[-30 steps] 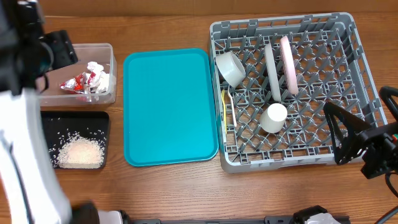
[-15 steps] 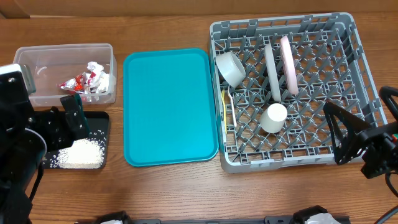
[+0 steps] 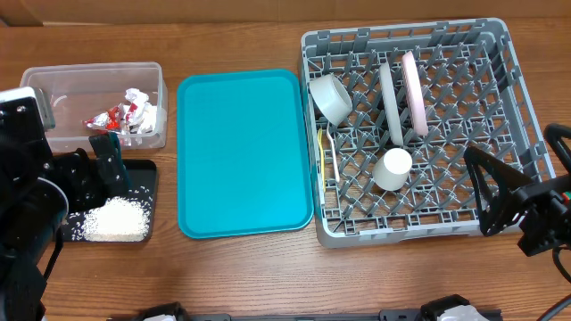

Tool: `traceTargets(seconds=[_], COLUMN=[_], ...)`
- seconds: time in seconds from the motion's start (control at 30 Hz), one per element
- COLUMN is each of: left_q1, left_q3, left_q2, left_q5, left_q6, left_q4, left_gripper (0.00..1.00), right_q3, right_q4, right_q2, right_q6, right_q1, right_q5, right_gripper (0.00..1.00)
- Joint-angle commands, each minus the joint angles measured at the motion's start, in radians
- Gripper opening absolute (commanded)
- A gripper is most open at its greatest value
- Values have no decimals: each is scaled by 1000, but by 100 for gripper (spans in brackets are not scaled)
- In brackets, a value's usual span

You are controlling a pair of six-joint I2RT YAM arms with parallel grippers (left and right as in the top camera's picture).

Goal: Sort waste into correct bins and load items into the dishwasher rack

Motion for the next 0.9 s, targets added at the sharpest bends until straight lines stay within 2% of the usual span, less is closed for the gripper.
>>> traceTargets(seconds=[0.0,0.13,0.27,0.43,0.53,0.57,0.7,0.87], left_q1=[-2,-2,-2,-2,-2,-2,-2,-2], left_q3=[0,0,0,0,0,0,0,0], left_q2=[-2,-2,-2,-2,-2,-2,-2,-2], left_q5=[13,13,13,13,13,13,13,13], left_q6=[9,9,9,9,9,9,9,9], left_q4=[1,1,1,1,1,1,1,1], left_gripper=[100,100,100,100,100,100,100,100], right_q3=[0,-24,-160,-508,-771,-919,-1186,-1515], right_q4=[5,56,220,517,709,790,863,1054], right_q2=[0,-19,-85,-236,-354,-425,-572,-752], right_q6=[-2,-24,-34,-60,-59,-60,-47,77], right_q1=[2,-18,-62,-99,-109,-109,-115,-180], right_q5=[13,93,96,96,80,69,69,95], right_gripper=[100,100,100,100,100,100,100,100])
